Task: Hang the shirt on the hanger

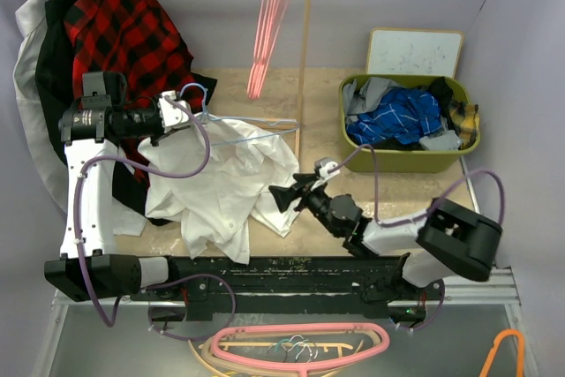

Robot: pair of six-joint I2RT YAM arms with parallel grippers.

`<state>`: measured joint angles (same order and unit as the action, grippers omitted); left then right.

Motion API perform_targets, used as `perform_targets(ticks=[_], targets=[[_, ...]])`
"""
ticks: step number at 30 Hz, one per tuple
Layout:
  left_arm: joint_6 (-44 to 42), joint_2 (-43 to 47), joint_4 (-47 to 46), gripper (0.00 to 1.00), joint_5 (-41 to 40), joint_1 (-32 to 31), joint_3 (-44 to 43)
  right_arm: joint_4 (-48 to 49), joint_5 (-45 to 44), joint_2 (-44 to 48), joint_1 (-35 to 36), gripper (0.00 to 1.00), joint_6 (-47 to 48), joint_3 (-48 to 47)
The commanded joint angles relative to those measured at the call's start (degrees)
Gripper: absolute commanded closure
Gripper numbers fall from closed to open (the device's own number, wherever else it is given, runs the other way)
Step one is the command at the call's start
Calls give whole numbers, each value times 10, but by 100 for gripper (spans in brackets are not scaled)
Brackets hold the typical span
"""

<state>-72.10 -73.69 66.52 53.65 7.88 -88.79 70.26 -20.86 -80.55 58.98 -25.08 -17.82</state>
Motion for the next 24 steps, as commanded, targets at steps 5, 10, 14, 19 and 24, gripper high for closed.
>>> perform_targets(ticks=[5,10,14,19,24], targets=[[12,18,-7,100,17,5,-10,160,28,-122,-2,18,22,-132],[17,16,-16,100,19,5,-7,155,36,-173,-5,25,19,-174],[22,15,-23,100,18,5,-6,142,31,-189,-7,35,4,-185],[24,13,-27,100,22,4,-2,118,7,-197,-7,37,-3,-190],[21,12,-24,100,22,5,-2,78,14,-218,-7,42,-2,-219]])
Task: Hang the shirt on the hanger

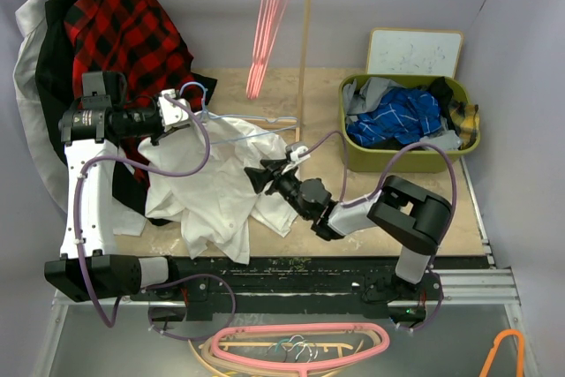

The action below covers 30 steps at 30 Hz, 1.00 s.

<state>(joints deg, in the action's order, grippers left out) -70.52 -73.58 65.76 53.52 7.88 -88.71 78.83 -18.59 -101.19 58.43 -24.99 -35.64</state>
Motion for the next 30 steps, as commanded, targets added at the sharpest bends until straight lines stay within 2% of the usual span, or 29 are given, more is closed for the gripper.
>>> perform_targets(ticks=[1,4,7,8,15,18,22,24,30], targets=[[6,11,-16,100,24,5,-3,-17,-4,-19,-2,44,-6,-50],[4,13,-14,100,23,5,-1,-4,-7,-33,-2,62,-24,-58],[1,15,-10,100,21,5,1,19,-12,-34,-4,96,-25,-58],[0,15,-10,100,19,5,1,20,-13,-32,-3,100,-25,-58],[-14,14,0,100,7,6,-5,61,-24,-9,-35,100,-79,5],[-70,10,49,100,15,8,-20,82,-10,-4,-67,100,-113,37],[-159,10,126,100,33,9,-27,125,43,0,-117,100,-144,68],[-178,14,131,100,27,9,-24,136,86,9,-146,100,-154,78],[-232,22,132,100,-13,9,-17,83,199,73,-221,100,-159,87]])
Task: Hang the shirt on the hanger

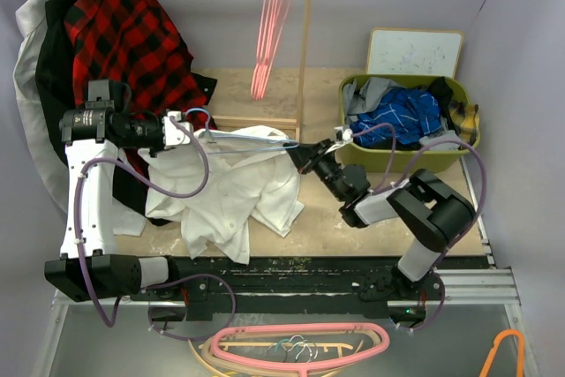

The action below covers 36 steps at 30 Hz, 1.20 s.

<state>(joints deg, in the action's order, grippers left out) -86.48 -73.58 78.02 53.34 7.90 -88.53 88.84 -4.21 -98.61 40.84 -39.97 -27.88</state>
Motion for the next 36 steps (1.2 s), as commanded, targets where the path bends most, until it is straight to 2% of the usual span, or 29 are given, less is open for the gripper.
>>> perform_targets(ticks=[1,4,8,11,16,20,28,32,36], targets=[[-72,25,1,100,-18,9,-16,-32,67,59,-53,100,-9,9],[-68,31,-34,100,-51,9,-2,-81,90,100,-68,100,0,9],[-19,51,-140,100,-87,9,30,-137,99,132,-69,100,16,11],[-17,61,-182,100,-107,9,45,-168,103,149,-70,100,16,13],[-42,58,-171,100,-129,8,51,-271,102,206,-69,100,27,-4],[-62,60,-165,100,-139,8,68,-408,79,278,-70,100,65,-40],[-81,59,-171,100,-155,8,90,-536,73,325,-69,100,154,-80],[-50,54,-178,100,-138,8,65,-556,59,332,-70,100,203,-81],[-66,43,-141,100,-139,8,27,-605,34,337,-68,100,261,-98]])
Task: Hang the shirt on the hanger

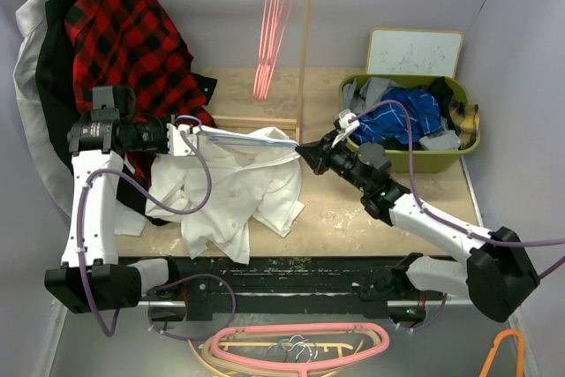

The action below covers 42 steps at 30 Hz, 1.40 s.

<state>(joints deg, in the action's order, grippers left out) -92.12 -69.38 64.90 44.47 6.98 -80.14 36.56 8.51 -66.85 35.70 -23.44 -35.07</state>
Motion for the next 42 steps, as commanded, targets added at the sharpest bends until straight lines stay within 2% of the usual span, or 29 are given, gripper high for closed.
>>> perform_targets(ticks=[1,6,10,20,25,28,32,34,37,42], targets=[[-20,-1,-2,100,-55,17,-61,-96,-102,22,-16,100,109,-31],[-62,-7,33,100,-77,17,-71,-152,-155,32,-13,100,151,-58],[-87,-5,48,100,-97,18,-58,-184,-158,50,-13,100,123,-78],[11,9,-95,100,-127,1,0,-401,-87,8,-14,100,81,-202],[37,6,-141,100,-142,-2,27,-454,-70,8,-13,100,64,-219],[76,5,-152,100,-134,-7,28,-473,-1,2,-6,100,43,-255],[112,11,-146,100,-106,-12,36,-442,-4,-19,86,100,23,-293],[133,14,-142,100,-89,-14,42,-390,2,-49,121,100,3,-307],[177,18,-129,100,-57,-17,42,-299,11,-99,148,100,-37,-316],[271,31,-123,100,6,-18,26,-223,1,-197,187,100,-60,-379]])
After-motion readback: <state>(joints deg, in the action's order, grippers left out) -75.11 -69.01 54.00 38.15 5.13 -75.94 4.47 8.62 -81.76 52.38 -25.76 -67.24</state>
